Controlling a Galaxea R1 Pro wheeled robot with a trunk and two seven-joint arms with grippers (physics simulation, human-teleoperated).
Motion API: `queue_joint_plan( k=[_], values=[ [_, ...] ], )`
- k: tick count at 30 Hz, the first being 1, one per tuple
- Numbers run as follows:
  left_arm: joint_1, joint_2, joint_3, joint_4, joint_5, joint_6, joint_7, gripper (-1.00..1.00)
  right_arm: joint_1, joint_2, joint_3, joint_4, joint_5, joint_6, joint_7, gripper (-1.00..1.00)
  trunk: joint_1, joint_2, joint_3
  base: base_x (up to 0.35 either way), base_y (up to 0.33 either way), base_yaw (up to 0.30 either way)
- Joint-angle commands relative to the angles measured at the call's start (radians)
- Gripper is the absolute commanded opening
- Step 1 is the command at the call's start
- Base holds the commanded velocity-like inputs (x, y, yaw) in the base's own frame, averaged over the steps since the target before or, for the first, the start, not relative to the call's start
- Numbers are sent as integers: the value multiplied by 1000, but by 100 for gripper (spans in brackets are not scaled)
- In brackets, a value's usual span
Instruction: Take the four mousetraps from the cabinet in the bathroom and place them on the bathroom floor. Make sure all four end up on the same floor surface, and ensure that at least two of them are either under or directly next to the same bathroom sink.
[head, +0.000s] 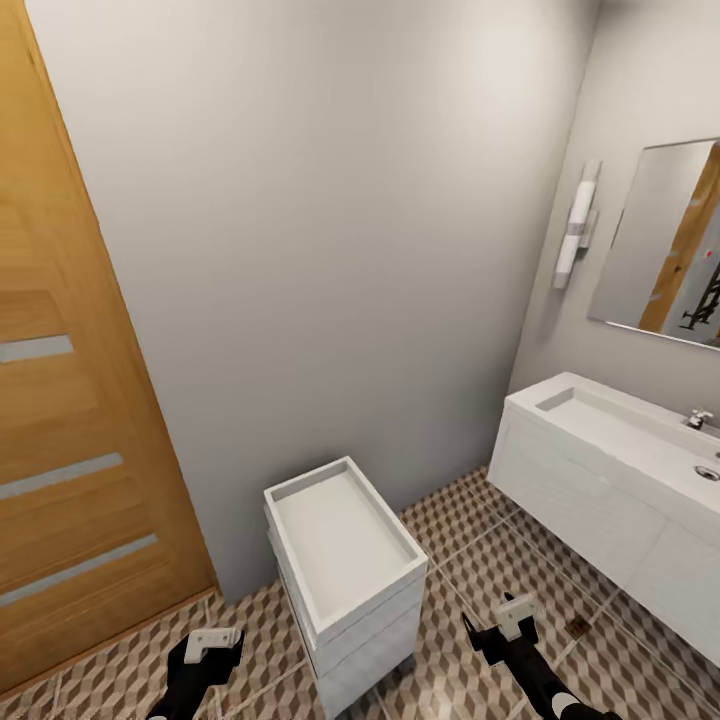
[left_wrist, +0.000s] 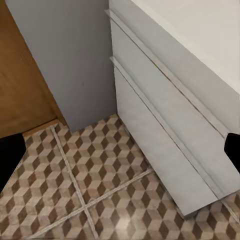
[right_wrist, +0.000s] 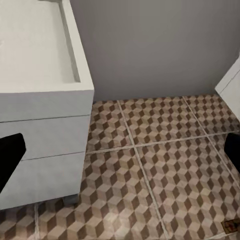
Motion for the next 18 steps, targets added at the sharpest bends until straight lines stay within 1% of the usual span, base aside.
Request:
queue_joint_plan(
  k=[1,18],
  values=[
    [-2,-1,-9,5,10,-6,-3,100,-1,0,-4,0,5,-3,3,100,1,-2,-2,0,0,287],
    [-2,-1,-9,4,10,-6,-3,100,-1,0,-4,0,5,-3,3,100,1,-2,0,0,0,287]
  ],
)
